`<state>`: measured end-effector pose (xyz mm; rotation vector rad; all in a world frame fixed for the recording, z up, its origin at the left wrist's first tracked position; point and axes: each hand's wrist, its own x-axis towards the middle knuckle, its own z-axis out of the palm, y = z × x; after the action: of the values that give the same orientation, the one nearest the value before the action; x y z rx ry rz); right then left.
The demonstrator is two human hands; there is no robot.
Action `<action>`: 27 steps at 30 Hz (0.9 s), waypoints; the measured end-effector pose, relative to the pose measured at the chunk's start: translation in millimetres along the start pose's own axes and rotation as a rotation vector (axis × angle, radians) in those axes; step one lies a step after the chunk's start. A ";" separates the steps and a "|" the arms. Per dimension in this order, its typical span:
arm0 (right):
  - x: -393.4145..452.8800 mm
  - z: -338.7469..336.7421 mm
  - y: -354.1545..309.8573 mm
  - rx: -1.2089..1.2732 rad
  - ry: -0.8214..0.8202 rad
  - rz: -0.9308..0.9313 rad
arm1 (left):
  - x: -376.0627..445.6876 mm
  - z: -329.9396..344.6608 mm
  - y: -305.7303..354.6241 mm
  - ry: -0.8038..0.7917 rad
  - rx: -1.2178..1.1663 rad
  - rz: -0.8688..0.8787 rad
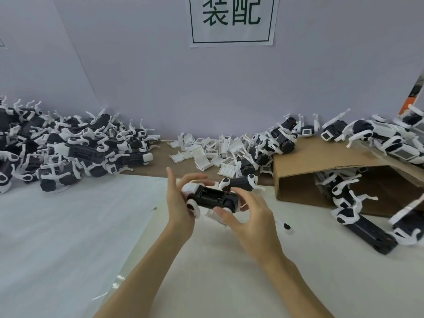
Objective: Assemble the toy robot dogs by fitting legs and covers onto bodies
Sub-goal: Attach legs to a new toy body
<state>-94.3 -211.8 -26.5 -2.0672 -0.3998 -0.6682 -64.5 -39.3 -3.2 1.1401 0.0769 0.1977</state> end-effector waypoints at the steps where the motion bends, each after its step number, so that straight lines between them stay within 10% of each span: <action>1: 0.1 -1.2 2.0 0.044 -0.003 0.075 | -0.5 2.4 -1.9 -0.002 0.114 0.038; 6: 3.7 -1.2 10.1 0.470 -0.104 0.308 | 9.4 -1.1 -6.0 0.300 0.132 -0.018; 12: -5.0 11.7 29.8 -0.230 -0.390 0.103 | 19.6 -18.1 2.5 0.447 -0.142 -0.247; 27: -5.1 15.2 27.1 -0.051 -0.293 0.088 | 14.4 -16.9 5.3 0.462 -0.245 -0.295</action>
<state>-79.8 -214.0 -54.3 -2.2243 -0.4571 -0.3257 -53.7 -19.3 -4.9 0.8094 0.6107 0.1977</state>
